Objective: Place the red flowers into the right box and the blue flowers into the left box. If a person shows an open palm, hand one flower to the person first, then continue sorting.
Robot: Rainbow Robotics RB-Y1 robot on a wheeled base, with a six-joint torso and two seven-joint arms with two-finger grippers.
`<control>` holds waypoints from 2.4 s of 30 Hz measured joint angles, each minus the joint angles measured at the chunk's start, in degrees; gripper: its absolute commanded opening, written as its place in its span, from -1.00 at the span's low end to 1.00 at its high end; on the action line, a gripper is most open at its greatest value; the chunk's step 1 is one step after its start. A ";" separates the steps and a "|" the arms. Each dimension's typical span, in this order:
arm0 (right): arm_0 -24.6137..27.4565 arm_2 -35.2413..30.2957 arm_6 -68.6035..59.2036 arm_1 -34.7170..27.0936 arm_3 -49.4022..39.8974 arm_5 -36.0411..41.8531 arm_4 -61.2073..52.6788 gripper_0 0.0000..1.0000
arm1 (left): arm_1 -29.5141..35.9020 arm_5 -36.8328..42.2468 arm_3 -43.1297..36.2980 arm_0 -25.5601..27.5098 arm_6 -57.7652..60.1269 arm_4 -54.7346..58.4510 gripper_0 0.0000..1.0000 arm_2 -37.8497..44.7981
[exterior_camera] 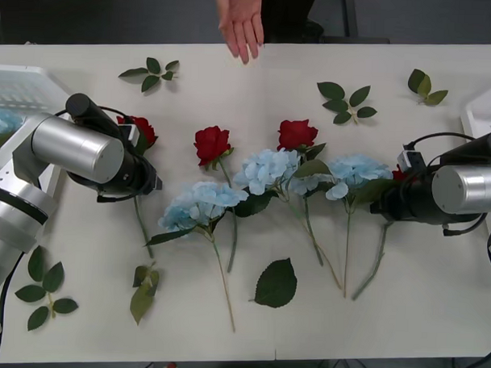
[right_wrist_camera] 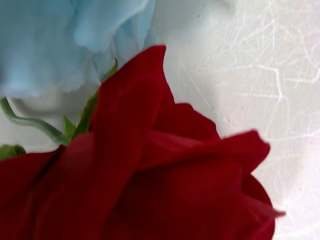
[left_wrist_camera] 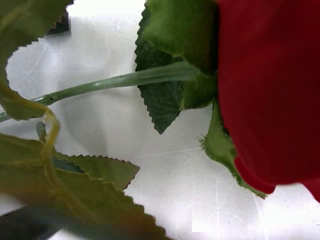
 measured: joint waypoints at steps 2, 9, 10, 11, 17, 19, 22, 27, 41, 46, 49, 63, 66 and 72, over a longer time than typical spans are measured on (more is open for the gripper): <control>0.00 0.16 0.00 0.00 0.01 0.00 0.49 -0.07 | -0.01 -0.01 0.07 0.00 0.00 -0.09 -0.95 -0.06; -0.03 0.86 -0.04 0.00 0.01 0.00 2.20 -0.98 | -0.07 -0.03 0.39 0.00 0.00 -0.25 -1.00 -0.07; -0.04 0.90 -0.05 0.00 0.01 0.00 2.42 -1.00 | -0.07 -0.03 0.45 0.00 0.00 -0.25 -1.00 -0.07; -0.04 0.92 -0.06 0.00 0.01 -0.02 2.61 -1.00 | -0.07 -0.03 0.50 0.00 0.00 -0.25 -1.00 -0.07; -0.18 1.76 -0.16 0.00 0.01 -0.80 3.65 -1.00 | -0.08 -0.04 0.62 0.00 0.00 -0.25 -1.00 -0.07; -0.25 1.85 -0.17 0.00 0.01 -0.82 3.71 -1.00 | -0.08 -0.04 0.65 0.00 0.00 -0.25 -1.00 -0.07; -0.48 1.86 -0.17 0.00 0.01 -0.85 3.62 -1.00 | -0.08 -0.04 0.68 0.00 0.00 -0.26 -1.00 -0.07; -1.73 0.71 -0.01 0.00 0.04 -0.38 -2.47 -1.00 | -0.09 -0.05 0.69 0.00 0.00 -0.31 -1.00 -0.07; -9.44 -9.50 21.64 -3.71 -3.20 -5.54 -33.85 -1.00 | -0.15 -0.05 0.72 -0.03 0.00 -1.36 -1.00 -0.07; -11.57 -9.49 30.08 -5.02 -3.24 -9.49 -41.91 -1.00 | -0.16 -0.05 0.72 -0.04 0.00 -1.40 -1.00 -0.07; -12.81 -9.27 34.57 -5.07 -3.25 -11.77 -46.88 -1.00 | -0.16 -0.05 0.72 -0.04 0.00 -1.41 -1.00 -0.07; -24.25 7.18 53.57 -5.24 -3.29 -34.44 -72.84 -1.00 | -0.20 -0.05 0.73 -0.13 0.00 -1.47 -1.00 -0.07; -26.50 7.43 56.27 -5.22 -3.32 -35.50 -74.79 -1.00 | -0.20 -0.05 0.73 -0.14 0.00 -1.47 -1.00 -0.07; -30.25 7.42 62.89 -3.76 -3.39 -39.05 -77.29 -1.00 | -0.20 -0.05 0.73 -0.16 0.00 -1.47 -0.88 -0.07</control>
